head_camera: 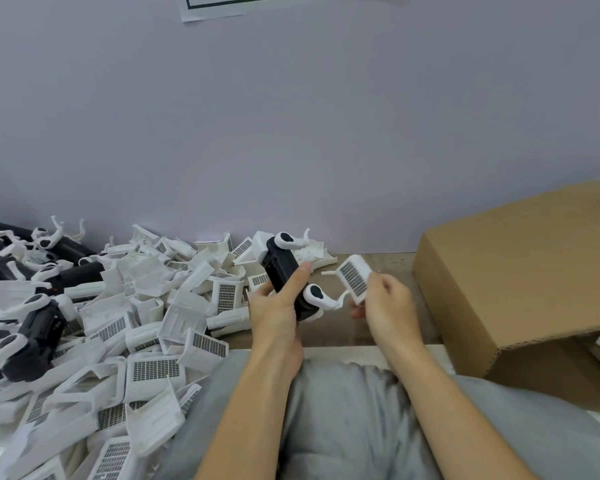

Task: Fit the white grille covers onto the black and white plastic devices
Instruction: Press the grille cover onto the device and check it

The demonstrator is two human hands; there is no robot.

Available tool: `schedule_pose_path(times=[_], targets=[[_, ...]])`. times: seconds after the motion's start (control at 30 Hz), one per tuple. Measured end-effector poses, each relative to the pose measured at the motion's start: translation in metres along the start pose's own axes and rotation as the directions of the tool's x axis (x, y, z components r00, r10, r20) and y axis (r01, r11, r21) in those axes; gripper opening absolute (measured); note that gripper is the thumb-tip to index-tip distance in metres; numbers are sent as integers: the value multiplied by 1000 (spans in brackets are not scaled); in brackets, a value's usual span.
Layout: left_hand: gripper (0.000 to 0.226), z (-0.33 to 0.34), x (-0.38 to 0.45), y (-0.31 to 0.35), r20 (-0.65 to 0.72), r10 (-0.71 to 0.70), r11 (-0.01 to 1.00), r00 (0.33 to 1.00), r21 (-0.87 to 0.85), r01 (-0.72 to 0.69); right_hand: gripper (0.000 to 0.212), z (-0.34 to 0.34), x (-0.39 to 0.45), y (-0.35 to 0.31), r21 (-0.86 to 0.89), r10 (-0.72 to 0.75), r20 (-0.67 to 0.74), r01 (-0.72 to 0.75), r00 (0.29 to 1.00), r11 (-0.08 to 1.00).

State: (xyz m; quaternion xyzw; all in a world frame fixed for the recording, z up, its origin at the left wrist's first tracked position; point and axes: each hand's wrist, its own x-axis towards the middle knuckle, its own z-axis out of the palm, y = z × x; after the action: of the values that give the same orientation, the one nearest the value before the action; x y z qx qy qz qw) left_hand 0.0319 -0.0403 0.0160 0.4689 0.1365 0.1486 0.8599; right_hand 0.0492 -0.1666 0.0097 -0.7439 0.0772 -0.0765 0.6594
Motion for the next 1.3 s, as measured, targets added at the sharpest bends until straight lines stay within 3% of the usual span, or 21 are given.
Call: schedule_pose_path(times=[0.07, 0.17, 0.37, 0.47, 0.67, 0.77, 0.87, 1.07, 1.3], targets=[[24, -1, -1, -1, 33, -44, 997, 998, 63, 42, 33, -2, 2, -3, 224, 83, -15, -77, 996, 972], [30, -1, -2, -3, 44, -99, 988, 994, 124, 93, 33, -6, 4, -6, 435, 99, -26, -78, 995, 897], [27, 0, -3, -6, 57, -53, 977, 997, 210, 40, 34, -6, -1, -18, 570, -54, 34, 25, 998, 821], [26, 0, -1, -6, 59, 14, 977, 998, 210, -26, 36, -3, -5, -22, 464, -166, 65, 117, 984, 878], [28, 5, -4, -8, 216, 41, 984, 975, 163, -78, 31, 12, -11, -19, 158, -328, 70, 314, 942, 936], [26, 5, -5, -10, 269, 81, 975, 960, 181, -133, 26, 16, -13, -14, -84, -461, 1, 459, 888, 884], [23, 5, -4, -13, 276, 137, 954, 951, 221, -201, 18, 18, -15, -11, -208, -535, 21, 527, 845, 824], [22, 5, -3, -13, 254, 193, 946, 948, 209, -249, 16, 18, -11, -6, -285, -535, 11, 516, 845, 808], [24, 4, -4, -11, 245, 233, 929, 941, 230, -290, 16, 17, -14, -10, -117, -400, 57, 404, 915, 907]])
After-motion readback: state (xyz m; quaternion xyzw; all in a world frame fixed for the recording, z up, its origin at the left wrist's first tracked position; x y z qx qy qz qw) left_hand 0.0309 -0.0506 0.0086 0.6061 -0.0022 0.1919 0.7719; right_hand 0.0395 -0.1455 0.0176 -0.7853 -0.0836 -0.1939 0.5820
